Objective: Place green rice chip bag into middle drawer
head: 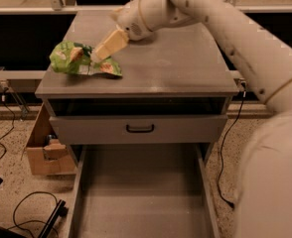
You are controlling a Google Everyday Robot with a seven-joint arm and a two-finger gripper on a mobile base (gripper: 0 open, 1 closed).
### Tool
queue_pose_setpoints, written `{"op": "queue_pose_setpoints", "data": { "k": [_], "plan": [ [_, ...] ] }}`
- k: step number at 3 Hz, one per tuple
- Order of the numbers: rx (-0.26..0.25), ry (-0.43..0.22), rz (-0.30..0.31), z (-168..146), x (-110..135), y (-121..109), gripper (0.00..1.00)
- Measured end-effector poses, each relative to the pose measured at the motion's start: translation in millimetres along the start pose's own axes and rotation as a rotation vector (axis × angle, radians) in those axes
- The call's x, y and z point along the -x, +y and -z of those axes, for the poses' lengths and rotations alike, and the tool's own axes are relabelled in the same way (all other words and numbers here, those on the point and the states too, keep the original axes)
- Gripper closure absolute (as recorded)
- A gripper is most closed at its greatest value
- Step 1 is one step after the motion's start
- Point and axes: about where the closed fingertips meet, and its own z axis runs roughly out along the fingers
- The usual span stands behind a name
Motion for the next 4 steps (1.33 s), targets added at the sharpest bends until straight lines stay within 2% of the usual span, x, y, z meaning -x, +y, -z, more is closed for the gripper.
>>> {"op": "queue_pose_setpoints", "data": {
  "k": [1,2,3,4],
  "plan": [
    [0.046,0.023,-0.004,-50,-7,-6,0.00],
    [0.076,0.060,-0.033,-89,-26,-10,0.00],
    [0.048,0.023,-0.047,-93,-21,-5,0.19],
    [-0.017,-0.088,-0.030,-70,6,13,0.43]
  ]
}}
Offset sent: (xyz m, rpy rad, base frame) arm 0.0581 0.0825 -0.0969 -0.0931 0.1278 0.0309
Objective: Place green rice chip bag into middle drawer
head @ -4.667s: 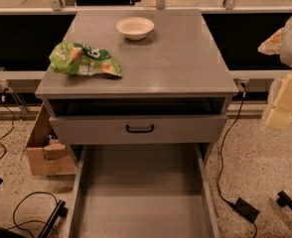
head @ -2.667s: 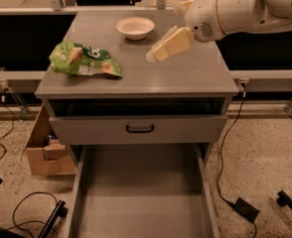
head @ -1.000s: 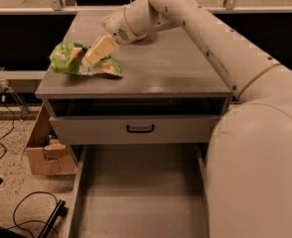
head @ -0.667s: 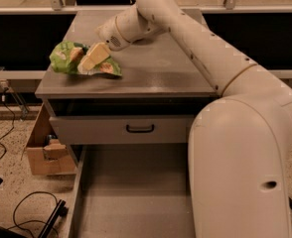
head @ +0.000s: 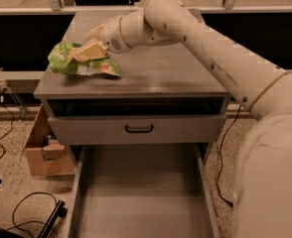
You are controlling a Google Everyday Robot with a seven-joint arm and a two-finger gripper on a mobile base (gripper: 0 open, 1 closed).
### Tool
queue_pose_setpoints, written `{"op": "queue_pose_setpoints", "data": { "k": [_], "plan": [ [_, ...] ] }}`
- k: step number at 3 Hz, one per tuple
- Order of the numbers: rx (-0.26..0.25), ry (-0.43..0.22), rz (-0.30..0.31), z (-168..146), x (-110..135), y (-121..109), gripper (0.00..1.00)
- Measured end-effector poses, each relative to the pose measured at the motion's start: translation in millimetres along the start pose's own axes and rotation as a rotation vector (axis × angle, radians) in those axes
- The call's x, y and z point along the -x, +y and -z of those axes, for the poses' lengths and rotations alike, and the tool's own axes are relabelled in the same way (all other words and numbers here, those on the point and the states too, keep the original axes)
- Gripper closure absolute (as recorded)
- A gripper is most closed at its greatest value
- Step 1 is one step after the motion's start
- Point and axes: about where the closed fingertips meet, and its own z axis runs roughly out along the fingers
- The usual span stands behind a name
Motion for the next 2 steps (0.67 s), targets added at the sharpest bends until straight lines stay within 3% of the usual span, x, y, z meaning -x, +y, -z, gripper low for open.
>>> {"op": "queue_pose_setpoints", "data": {
  "k": [1,2],
  "plan": [
    [-0.040,-0.056,0.028,16.4,21.4,14.8,0.64],
    [-0.039,-0.059,0.028,14.9,22.1,16.7,0.63]
  ]
}}
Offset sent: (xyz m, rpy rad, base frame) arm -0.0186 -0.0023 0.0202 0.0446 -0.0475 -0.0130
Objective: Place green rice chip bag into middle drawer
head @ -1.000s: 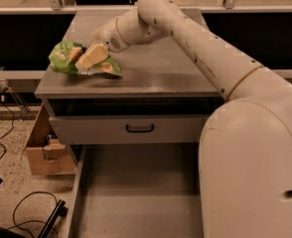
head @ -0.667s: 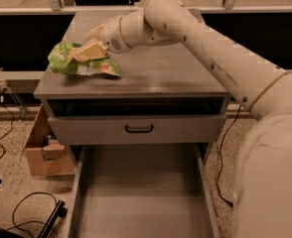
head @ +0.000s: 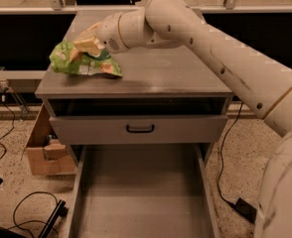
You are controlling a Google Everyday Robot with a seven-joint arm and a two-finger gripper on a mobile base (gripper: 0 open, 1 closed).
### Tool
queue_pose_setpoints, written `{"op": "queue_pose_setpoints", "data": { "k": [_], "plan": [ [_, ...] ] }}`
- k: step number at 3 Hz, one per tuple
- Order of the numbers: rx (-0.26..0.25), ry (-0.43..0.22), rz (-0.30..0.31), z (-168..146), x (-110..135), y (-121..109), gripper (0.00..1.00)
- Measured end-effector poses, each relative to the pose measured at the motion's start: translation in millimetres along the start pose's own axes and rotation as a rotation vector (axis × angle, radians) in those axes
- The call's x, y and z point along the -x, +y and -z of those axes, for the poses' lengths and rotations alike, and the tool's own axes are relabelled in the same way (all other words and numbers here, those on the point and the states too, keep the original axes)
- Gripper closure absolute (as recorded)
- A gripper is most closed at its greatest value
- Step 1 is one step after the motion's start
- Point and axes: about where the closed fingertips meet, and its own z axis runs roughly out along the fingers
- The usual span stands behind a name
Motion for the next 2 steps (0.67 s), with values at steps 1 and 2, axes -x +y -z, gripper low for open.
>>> {"op": "queue_pose_setpoints", "data": {
  "k": [1,2],
  "plan": [
    [0.005,-0.001,0.000,-2.4,0.5,1.8,0.39],
    [0.007,0.060,-0.003,0.1,-9.2,-7.4,0.16]
  ]
}}
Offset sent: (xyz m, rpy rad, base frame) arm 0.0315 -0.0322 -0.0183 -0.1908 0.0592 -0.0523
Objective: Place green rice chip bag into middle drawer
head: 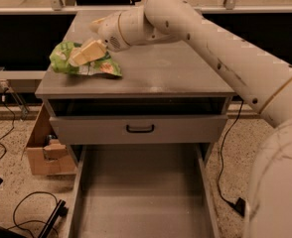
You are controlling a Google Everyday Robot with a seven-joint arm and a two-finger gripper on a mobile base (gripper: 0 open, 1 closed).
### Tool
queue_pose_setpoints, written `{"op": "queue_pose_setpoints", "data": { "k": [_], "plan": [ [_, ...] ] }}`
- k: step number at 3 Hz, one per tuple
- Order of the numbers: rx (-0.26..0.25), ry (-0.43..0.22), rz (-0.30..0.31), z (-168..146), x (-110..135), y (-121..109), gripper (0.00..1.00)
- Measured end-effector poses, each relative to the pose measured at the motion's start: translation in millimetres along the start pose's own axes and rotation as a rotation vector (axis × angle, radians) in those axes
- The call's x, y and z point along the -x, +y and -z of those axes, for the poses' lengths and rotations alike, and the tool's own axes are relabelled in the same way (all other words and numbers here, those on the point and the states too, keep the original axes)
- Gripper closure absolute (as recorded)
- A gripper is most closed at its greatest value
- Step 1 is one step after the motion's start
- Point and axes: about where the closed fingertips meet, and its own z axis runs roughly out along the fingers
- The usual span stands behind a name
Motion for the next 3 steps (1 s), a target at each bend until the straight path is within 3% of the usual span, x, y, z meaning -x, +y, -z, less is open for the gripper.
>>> {"op": "queue_pose_setpoints", "data": {
  "k": [1,2,3],
  "plan": [
    [0.022,0.096,-0.016,-5,-20,-12,0.00],
    [0.058,0.183,-0.041,-18,-48,-16,0.00],
    [0.082,0.207,-0.054,-30,-60,-16,0.00]
  ]
}}
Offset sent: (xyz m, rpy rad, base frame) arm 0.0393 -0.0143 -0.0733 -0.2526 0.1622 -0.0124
